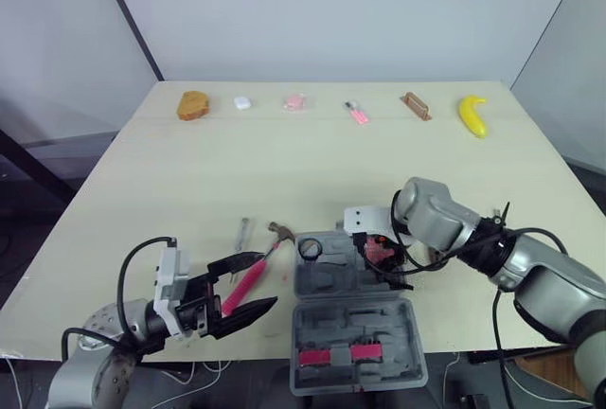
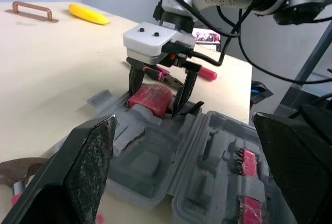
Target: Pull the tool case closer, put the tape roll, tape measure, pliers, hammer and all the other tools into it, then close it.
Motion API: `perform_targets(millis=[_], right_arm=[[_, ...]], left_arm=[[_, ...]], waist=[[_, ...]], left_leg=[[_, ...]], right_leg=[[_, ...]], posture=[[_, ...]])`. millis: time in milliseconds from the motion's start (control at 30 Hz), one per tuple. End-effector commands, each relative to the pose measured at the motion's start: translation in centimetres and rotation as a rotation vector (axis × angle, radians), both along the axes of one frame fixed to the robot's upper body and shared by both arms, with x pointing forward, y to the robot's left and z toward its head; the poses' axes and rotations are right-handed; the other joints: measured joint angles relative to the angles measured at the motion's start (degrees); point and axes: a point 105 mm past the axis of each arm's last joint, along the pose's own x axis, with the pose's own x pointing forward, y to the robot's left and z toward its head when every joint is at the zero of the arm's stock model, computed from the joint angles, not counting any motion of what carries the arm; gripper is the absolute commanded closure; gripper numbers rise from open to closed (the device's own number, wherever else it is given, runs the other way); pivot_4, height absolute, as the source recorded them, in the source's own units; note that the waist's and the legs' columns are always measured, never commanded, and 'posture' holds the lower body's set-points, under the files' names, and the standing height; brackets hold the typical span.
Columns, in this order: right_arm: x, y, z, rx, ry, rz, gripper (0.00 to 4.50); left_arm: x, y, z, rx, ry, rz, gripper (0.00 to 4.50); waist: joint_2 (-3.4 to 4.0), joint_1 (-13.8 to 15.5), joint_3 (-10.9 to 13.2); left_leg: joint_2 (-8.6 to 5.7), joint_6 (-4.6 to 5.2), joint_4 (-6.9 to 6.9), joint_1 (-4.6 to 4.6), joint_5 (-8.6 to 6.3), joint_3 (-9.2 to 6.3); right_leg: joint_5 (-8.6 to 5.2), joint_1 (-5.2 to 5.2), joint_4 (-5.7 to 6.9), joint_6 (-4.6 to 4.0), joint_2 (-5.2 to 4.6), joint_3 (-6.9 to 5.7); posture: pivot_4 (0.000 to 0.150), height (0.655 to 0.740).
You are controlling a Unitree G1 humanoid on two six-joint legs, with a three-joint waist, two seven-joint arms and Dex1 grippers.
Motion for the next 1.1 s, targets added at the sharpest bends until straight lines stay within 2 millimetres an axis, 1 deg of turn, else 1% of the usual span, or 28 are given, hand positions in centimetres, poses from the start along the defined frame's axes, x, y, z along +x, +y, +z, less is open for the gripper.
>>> perform_targets(millis=[33,67,167,267,333,367,433,500,600,633,667,700,767,1100], right_arm=[[-0.2,-0.2,4.0,0.125,-0.087,-0.019,0.41],[-0.4,-0.4,4.5,0.156,-0.107,-0.022,0.41],[-1.3,-0.1,6.0,0.350,-0.135,-0.022,0.41],[-1.8,-0.6,6.7,0.547,-0.217,0.023,0.41],[-2.6,-1.1,6.7,0.705,-0.223,0.051,0.41],[-2.3,-1.7,6.5,0.763,-0.227,-0.004,0.41],[-1.7,-2.6,5.4,0.770,-0.289,-0.030,0.41],[-1.7,-2.7,4.9,0.817,-0.282,-0.051,0.41],[-1.3,-2.8,4.2,0.858,-0.274,-0.080,1.20],[-1.2,-2.8,4.0,0.862,-0.273,-0.082,1.65],[-1.1,-2.8,3.9,0.867,-0.273,-0.081,2.34],[-1.1,-2.8,3.8,0.869,-0.275,-0.081,2.69],[-1.1,-2.8,3.6,0.881,-0.271,-0.084,3.68],[-1.4,-3.3,2.3,0.899,-0.261,-0.120,3.68]], left_arm=[[-0.2,-0.5,0.8,-0.001,-0.044,-0.015,0.00],[-0.2,-0.5,0.9,-0.002,-0.044,-0.014,0.00],[-0.2,-0.6,0.8,-0.007,-0.046,-0.011,0.00],[-0.1,-0.7,0.8,-0.012,-0.044,-0.011,0.00],[0.1,-0.7,0.7,-0.015,-0.043,-0.012,0.00],[0.1,-0.8,0.7,-0.016,-0.043,-0.014,0.00],[0.3,-0.8,0.7,-0.016,-0.042,-0.022,0.00],[0.4,-0.8,0.8,-0.016,-0.040,-0.027,0.00],[0.7,-0.6,0.8,-0.013,-0.038,-0.033,0.00],[0.8,-0.6,0.9,-0.011,-0.039,-0.036,0.00],[1.0,-0.6,1.0,-0.012,-0.041,-0.037,0.00],[1.1,-0.5,1.0,-0.012,-0.042,-0.039,0.00],[1.2,-0.5,1.1,-0.011,-0.043,-0.041,0.00],[1.2,-0.7,1.1,-0.008,-0.043,-0.047,0.00]], waist=[[0.01,0.2,0.0],[0.00,0.2,0.0],[-0.03,0.2,0.0],[-0.05,0.2,0.0],[-0.05,0.4,0.0],[-0.05,0.4,0.0],[-0.05,0.2,0.0],[-0.06,0.1,0.0],[-0.05,-0.1,0.0],[-0.05,-0.1,0.0],[-0.05,0.0,0.0],[-0.05,0.0,0.0],[-0.05,0.1,0.0],[-0.05,0.2,0.0]], left_leg=[[0.00,0.00,0.00,-0.01,0.00,-0.01],[0.00,0.00,0.00,-0.01,0.00,-0.01],[0.00,0.00,-0.03,0.03,0.00,-0.08],[0.00,0.00,-0.03,0.04,0.00,-0.11],[-0.01,0.00,0.00,0.03,0.00,-0.08],[-0.02,0.01,0.00,0.02,0.00,-0.10],[-0.01,0.01,0.04,0.06,0.00,-0.05],[-0.01,0.01,0.05,0.12,0.00,0.01],[0.01,0.01,0.06,0.16,0.00,0.02],[0.02,0.01,0.06,0.16,0.00,0.01],[0.02,0.01,0.05,0.16,0.00,0.00],[0.02,0.00,0.05,0.14,0.00,0.00],[0.03,0.00,0.05,0.13,0.00,-0.02],[0.04,0.00,0.06,0.14,0.00,-0.03]], right_leg=[[0.00,0.00,-0.02,0.00,-0.01,-0.01],[0.00,0.00,-0.02,0.00,-0.03,-0.01],[0.00,0.09,-0.06,0.00,-0.01,-0.06],[-0.01,0.12,-0.07,0.00,0.04,-0.07],[-0.01,0.14,-0.07,0.00,0.04,-0.04],[-0.01,0.17,-0.08,0.01,0.04,-0.06],[0.00,0.20,-0.05,0.02,0.06,0.00],[0.00,0.21,-0.02,0.02,0.13,0.07],[0.00,0.23,-0.02,0.00,0.34,0.15],[0.00,0.22,-0.01,-0.01,0.38,0.14],[0.01,0.23,0.00,-0.03,0.40,0.12],[0.01,0.22,0.00,-0.03,0.40,0.09],[0.01,0.23,-0.01,-0.03,0.38,0.10],[0.01,0.23,-0.01,-0.02,0.35,0.14]], posture=[[0.150,0.7400],[0.150,0.7400],[0.150,0.7400],[0.150,0.7400],[0.150,0.7400],[0.150,0.7400],[0.150,0.7400],[0.150,0.7400],[0.150,0.7400],[0.150,0.7400],[0.150,0.7400],[0.150,0.7400],[0.150,0.7400],[0.150,0.7400]])
